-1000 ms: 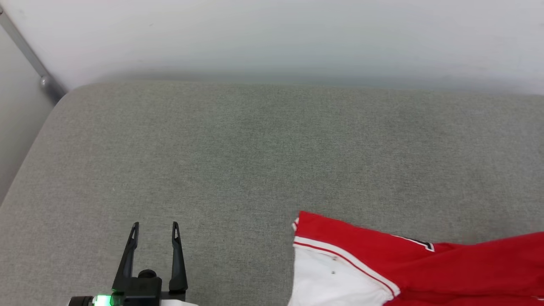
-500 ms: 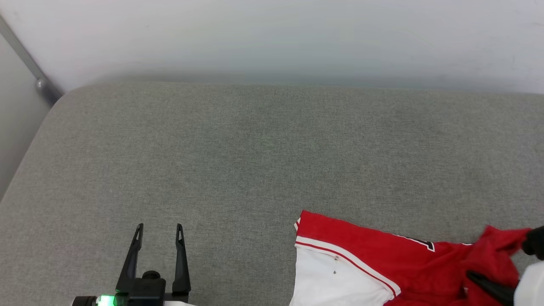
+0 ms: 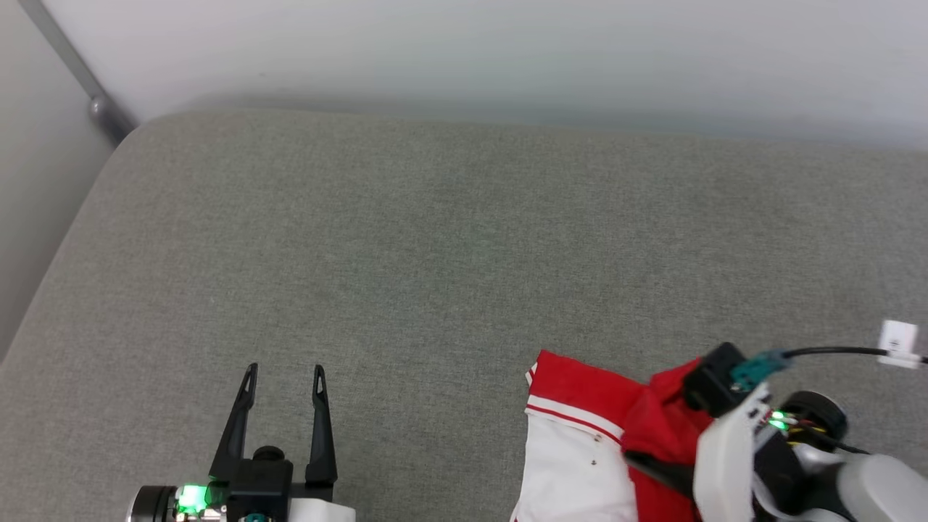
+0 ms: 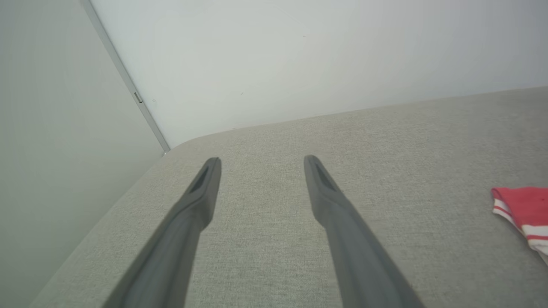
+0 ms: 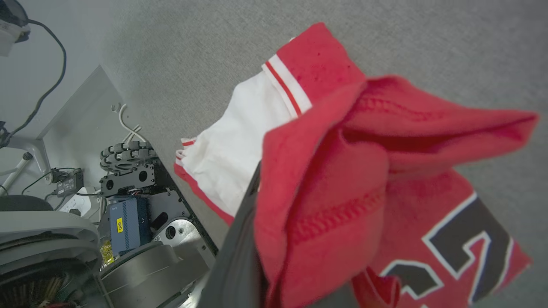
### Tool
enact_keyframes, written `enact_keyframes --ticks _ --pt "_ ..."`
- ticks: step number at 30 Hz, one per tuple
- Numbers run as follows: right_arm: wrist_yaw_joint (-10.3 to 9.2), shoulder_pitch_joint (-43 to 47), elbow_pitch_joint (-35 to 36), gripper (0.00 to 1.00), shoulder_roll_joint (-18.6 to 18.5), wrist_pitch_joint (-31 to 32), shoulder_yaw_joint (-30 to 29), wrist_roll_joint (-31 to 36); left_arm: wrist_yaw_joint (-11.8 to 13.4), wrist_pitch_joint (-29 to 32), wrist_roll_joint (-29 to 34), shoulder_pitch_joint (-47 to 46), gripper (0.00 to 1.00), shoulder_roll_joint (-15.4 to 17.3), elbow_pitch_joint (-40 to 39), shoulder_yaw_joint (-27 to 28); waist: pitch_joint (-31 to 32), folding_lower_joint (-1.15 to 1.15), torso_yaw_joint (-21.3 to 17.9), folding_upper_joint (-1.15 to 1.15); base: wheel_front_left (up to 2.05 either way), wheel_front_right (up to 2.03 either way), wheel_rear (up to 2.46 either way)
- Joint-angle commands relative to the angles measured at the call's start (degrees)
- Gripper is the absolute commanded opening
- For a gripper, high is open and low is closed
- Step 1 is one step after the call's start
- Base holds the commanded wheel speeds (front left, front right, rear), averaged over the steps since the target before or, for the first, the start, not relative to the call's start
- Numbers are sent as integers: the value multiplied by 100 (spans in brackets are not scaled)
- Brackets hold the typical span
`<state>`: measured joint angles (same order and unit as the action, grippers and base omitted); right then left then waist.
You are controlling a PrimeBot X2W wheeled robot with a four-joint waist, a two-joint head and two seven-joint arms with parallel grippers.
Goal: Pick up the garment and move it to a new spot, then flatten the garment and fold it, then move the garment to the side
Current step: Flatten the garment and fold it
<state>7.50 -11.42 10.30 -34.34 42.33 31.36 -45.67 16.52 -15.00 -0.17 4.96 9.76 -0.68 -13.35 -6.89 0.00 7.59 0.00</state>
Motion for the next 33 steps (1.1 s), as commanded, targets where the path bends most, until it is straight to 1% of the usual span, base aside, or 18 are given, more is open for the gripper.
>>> enact_keyframes --ticks 1,5,10,13,16,17,18,19,22,24,27,28,33 --pt "-3 -214 -124 0 74 -41 166 40 -28 -24 -14 -108 100 -35 -5 -2 -53 0 43 0 0 0 0" --pt "-3 -686 -632 0 346 -167 771 91 -38 -24 -12 -192 100 -60 9 -24 -157 0 123 0 0 0 0" --pt "-3 -1063 -1350 0 657 -503 1329 173 -25 -24 -25 -252 100 -113 14 -6 -261 0 187 0 0 0 0" --pt "-3 -1176 -1834 0 796 -724 1603 260 -36 -24 -19 -270 100 -147 26 -25 -290 0 208 0 0 0 0" --pt "-3 -1263 -2205 0 833 -937 1829 350 -46 -24 -16 -266 100 -161 45 -31 -278 0 210 0 0 0 0" --pt "-3 -1285 -2274 32 826 -1024 1881 371 -43 -24 -19 -247 100 -161 54 -21 -256 0 200 0 0 0 0" --pt "-3 -1302 -2301 44 813 -1126 1916 382 -34 -24 -23 -212 100 -154 57 -7 -223 0 183 0 0 0 0" --pt "-3 -1332 -2294 100 779 -1265 1916 427 -24 -24 -24 -166 100 -142 61 9 -186 0 159 0 0 0 0" --pt "-3 -1343 -2086 100 657 -1697 1855 542 -20 -24 -31 -48 100 -96 60 42 -50 0 68 0 0 0 0" --pt "-3 -1295 -1879 100 542 -1999 1703 693 -24 -24 -33 0 100 -71 40 66 39 0 -15 0 0 0 0" --pt "-3 -1130 -1576 100 408 -2443 1218 990 -28 -24 -39 77 100 -48 12 102 167 0 -156 0 0 0 0" --pt "-3 -919 -1397 100 474 -2960 451 1465 -44 -22 -43 134 100 -48 -6 121 286 0 -292 0 0 0 0" --pt "-3 -431 -1378 100 860 -3823 -1005 2379 -78 -20 -43 166 100 -57 -9 132 458 0 -452 0 0 0 0"
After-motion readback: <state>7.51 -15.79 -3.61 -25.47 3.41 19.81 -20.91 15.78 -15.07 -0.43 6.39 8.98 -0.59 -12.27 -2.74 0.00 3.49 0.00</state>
